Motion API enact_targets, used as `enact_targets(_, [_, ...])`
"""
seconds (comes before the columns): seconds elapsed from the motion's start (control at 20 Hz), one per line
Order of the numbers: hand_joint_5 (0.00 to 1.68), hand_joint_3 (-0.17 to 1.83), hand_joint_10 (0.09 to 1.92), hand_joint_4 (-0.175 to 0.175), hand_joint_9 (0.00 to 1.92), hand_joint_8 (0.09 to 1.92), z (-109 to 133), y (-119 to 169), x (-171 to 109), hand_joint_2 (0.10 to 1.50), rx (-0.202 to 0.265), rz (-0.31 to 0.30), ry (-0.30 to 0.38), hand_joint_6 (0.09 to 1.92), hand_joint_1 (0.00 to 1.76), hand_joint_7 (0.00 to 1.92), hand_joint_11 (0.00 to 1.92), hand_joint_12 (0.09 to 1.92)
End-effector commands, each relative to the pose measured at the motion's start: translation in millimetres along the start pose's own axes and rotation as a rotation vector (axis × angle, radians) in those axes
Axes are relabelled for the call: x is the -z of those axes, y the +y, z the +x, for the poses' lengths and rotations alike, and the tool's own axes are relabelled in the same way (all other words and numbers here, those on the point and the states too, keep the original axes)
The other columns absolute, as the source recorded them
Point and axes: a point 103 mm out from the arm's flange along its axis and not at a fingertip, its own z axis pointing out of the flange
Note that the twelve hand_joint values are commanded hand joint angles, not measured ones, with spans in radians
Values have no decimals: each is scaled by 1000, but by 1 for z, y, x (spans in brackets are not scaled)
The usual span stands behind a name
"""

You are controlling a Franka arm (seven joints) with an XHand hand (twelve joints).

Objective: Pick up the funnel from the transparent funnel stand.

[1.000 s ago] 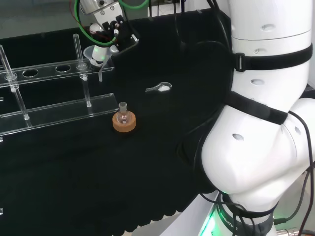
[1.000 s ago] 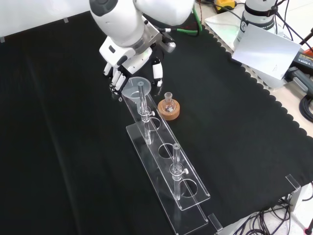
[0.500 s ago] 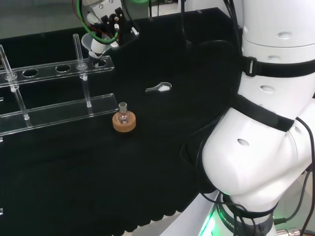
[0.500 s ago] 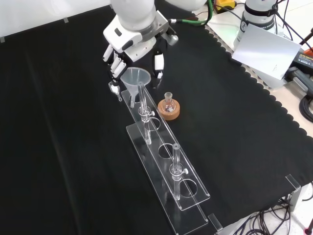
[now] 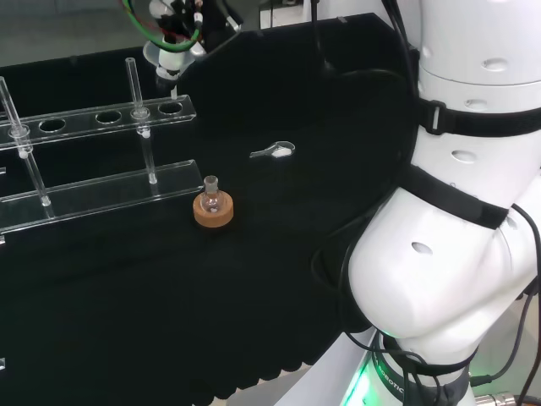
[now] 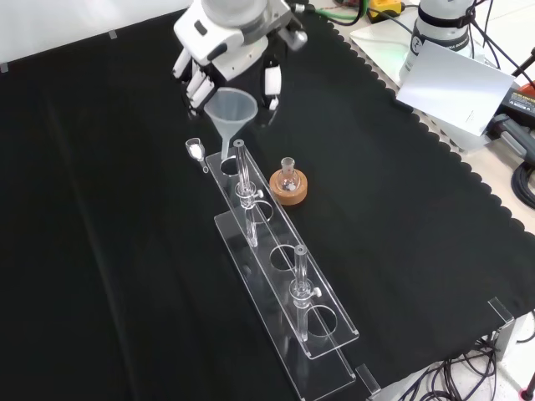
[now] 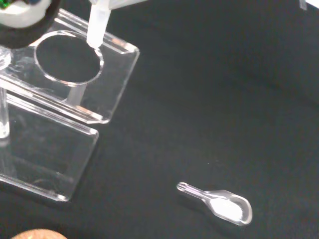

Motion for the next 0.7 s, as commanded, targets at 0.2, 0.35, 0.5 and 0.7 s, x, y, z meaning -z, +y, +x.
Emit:
enact_targets(0.2, [795,543,634,-43,1217,947,-27,-36,23,640,-61,4,-38,859,867,960,639,1286])
enact_targets(0.35, [800,546,636,-42,1218,947,-28,-47,24,639,-79,14,-45,860,866,960,645,1286])
enact_targets(0.5, [803,550,637,-42,1218,946,-27,-59,24,638,-85,24,-51,860,864,960,651,1285])
enact_targets(0.7, [805,555,638,-42,1219,944,-23,-72,21,636,-102,43,-53,860,862,960,656,1282])
